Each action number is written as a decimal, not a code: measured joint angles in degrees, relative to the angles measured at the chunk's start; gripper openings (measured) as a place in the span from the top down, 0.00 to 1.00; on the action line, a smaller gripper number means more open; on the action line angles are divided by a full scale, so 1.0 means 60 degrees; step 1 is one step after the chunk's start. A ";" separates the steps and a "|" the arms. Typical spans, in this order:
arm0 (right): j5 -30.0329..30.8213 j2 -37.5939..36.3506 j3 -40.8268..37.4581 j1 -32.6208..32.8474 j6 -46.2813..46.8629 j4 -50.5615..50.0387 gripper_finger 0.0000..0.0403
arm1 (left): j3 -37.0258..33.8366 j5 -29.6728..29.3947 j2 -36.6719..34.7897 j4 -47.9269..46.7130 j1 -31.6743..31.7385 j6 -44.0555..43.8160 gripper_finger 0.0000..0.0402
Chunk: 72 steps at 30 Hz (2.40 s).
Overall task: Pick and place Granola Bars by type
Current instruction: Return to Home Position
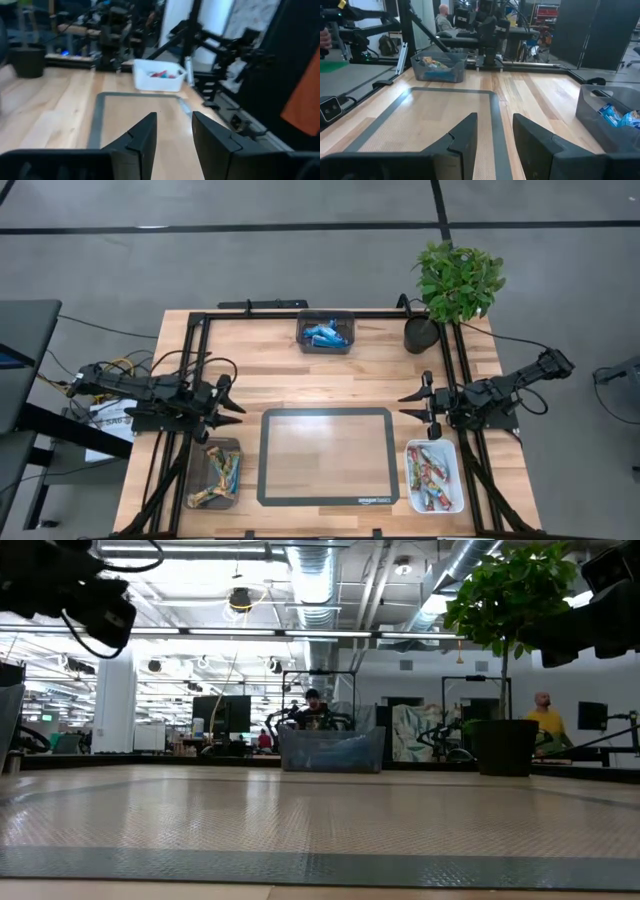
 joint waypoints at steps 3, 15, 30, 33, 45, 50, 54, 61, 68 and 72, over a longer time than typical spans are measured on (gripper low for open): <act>-0.0004 0.0000 0.0000 0.0000 0.0000 0.0000 0.71 | -0.0561 0.0366 -0.0677 0.0347 -0.0029 -0.0004 0.71; -0.0007 0.0000 0.0000 0.0000 0.0000 -0.0004 0.71 | -0.0967 0.0075 -0.1119 0.0666 -0.0026 0.0669 0.71; -0.0005 -0.0002 0.0000 0.0000 0.0000 -0.0004 0.71 | -0.0952 0.0271 -0.1027 0.0359 -0.0058 -0.0002 0.71; -0.0004 0.0000 0.0000 0.0000 0.0000 -0.0004 0.71 | -0.0952 0.0280 -0.1024 0.0374 -0.0058 -0.0054 0.71; -0.0007 0.0000 0.0000 0.0000 0.0000 -0.0004 0.71 | -0.0952 0.0280 -0.1024 0.0341 -0.0055 -0.0087 0.71; -0.0007 -0.0002 0.0000 0.0000 0.0001 -0.0004 0.71 | -0.0952 0.0280 -0.1024 0.0337 -0.0055 -0.0095 0.71; -0.0005 -0.0002 0.0000 0.0000 0.0000 -0.0004 0.71 | -0.0952 0.0280 -0.1024 0.0334 -0.0055 -0.0098 0.71; -0.0007 -0.0004 0.0000 0.0000 0.0000 -0.0004 0.71 | -0.0952 0.0282 -0.1024 0.0328 -0.0055 -0.0102 0.71; -0.0007 -0.0001 0.0000 0.0000 0.0000 -0.0005 0.71 | -0.0952 0.0283 -0.1024 0.0326 -0.0054 -0.0105 0.71; -0.0007 0.0000 0.0000 0.0000 0.0000 -0.0004 0.71 | -0.0952 0.0283 -0.1024 0.0326 -0.0052 -0.0105 0.71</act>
